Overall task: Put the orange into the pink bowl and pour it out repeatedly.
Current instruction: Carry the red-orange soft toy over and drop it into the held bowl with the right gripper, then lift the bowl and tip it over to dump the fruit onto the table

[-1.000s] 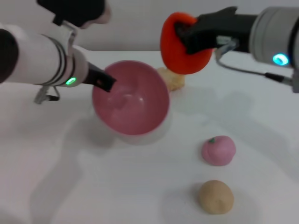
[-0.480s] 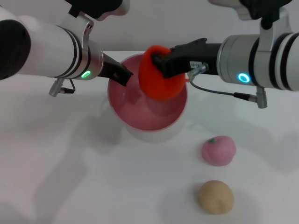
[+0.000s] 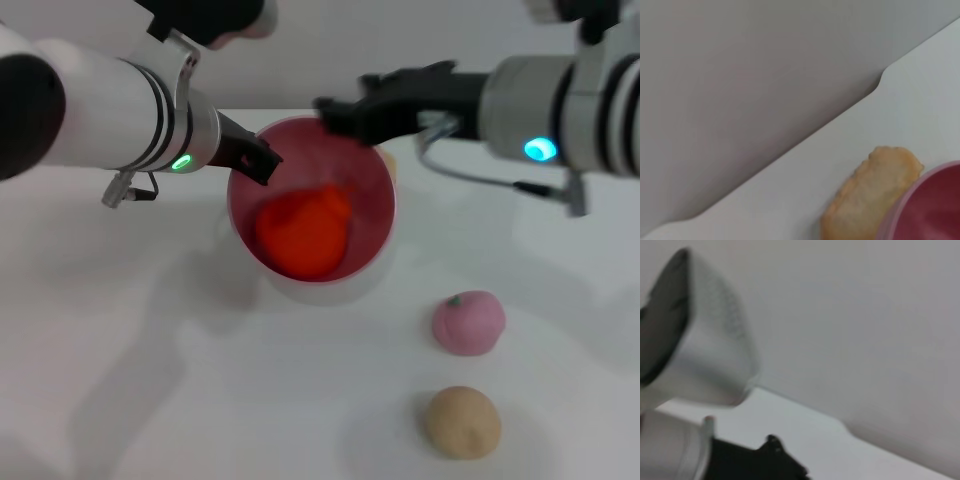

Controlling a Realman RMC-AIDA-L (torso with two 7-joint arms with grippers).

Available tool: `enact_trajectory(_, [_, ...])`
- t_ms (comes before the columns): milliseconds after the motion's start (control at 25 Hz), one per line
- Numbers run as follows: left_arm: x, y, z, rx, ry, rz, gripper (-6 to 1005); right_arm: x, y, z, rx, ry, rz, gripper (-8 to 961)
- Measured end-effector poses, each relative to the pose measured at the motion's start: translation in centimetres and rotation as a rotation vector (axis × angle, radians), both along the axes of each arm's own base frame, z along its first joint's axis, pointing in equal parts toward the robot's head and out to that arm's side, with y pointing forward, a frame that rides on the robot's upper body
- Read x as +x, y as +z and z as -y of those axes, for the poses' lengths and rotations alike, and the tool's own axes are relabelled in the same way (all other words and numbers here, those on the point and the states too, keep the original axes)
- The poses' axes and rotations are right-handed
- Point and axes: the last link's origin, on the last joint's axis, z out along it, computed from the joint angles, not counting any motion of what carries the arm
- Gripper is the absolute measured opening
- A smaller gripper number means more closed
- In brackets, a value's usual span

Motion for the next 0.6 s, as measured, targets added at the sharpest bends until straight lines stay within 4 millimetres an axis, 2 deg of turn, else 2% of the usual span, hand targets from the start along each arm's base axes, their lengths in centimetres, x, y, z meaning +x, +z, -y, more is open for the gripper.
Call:
enact_trajectory(120, [0.2, -0.4, 0.2, -0.002, -0.097, -0.072, 46, 2.7, 2.7, -1.2, 0.099, -0.115, -0.003, 545])
enact_trajectory(240, [0.8, -1.1, 0.8, 0.008, -0.255, -0.226, 46, 7.2, 5.6, -1.9, 0.184, -0.284, -0.025, 547])
enact_trajectory(280, [1.0, -1.7, 1.4, 0.03, -0.376, -0.376, 47, 9.6, 6.7, -1.9, 0.215, -0.364, -0.033, 548])
enact_trajectory(320, [1.0, -1.7, 1.4, 0.03, -0.376, -0.376, 47, 9.6, 6.7, -1.9, 0.215, -0.364, -0.033, 548])
enact_trajectory(440, [1.8, -2.5, 2.6, 0.085, -0.559, -0.615, 47, 12.3, 7.3, -1.6, 0.234, -0.447, -0.028, 548])
enact_trajectory(600, [2.8, -3.4, 3.8, 0.128, -0.722, -0.786, 48, 14.4, 6.9, -1.4, 0.219, -0.508, -0.014, 548])
